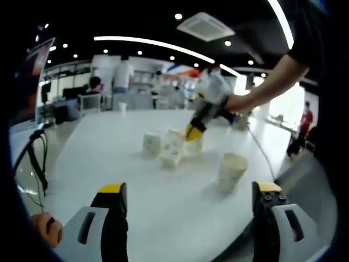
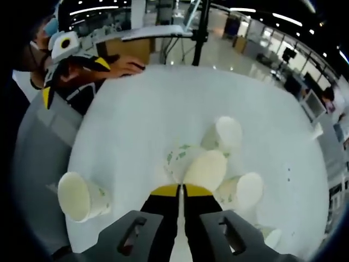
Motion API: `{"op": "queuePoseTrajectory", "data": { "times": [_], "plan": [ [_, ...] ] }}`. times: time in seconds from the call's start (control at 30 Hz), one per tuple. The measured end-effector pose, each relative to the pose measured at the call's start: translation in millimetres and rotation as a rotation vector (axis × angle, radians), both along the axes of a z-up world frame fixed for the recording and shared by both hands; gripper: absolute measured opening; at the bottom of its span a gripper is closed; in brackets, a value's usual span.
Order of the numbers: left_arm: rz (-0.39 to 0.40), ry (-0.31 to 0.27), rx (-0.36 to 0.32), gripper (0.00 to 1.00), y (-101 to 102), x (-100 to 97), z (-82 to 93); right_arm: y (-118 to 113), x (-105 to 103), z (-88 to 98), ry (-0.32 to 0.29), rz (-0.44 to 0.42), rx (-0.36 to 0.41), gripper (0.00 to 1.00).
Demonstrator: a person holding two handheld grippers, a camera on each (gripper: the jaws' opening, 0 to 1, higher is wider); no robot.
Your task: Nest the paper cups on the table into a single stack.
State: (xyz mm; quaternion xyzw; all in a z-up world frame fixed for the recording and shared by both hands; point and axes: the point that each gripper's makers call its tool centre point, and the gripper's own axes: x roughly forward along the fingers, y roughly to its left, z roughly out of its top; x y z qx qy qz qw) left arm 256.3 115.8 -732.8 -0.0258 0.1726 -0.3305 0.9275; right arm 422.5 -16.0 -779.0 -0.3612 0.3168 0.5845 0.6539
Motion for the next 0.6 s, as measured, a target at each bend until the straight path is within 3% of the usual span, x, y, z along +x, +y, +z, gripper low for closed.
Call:
{"op": "queuePoseTrajectory", "data": {
  "times": [0.23,0.6],
  "plan": [
    [-0.006,-0.003,0.001,0.95,-0.8,-1.6,1.8,2.9,-16.4,3.4,-0.040,0.087,-0.031,0.00],
    [-0.007,-0.009,-0.004,0.95,-1.1,-3.9,5.3,4.9,-29.4,12.1,-0.078,0.133,-0.052,0.00]
  ]
}}
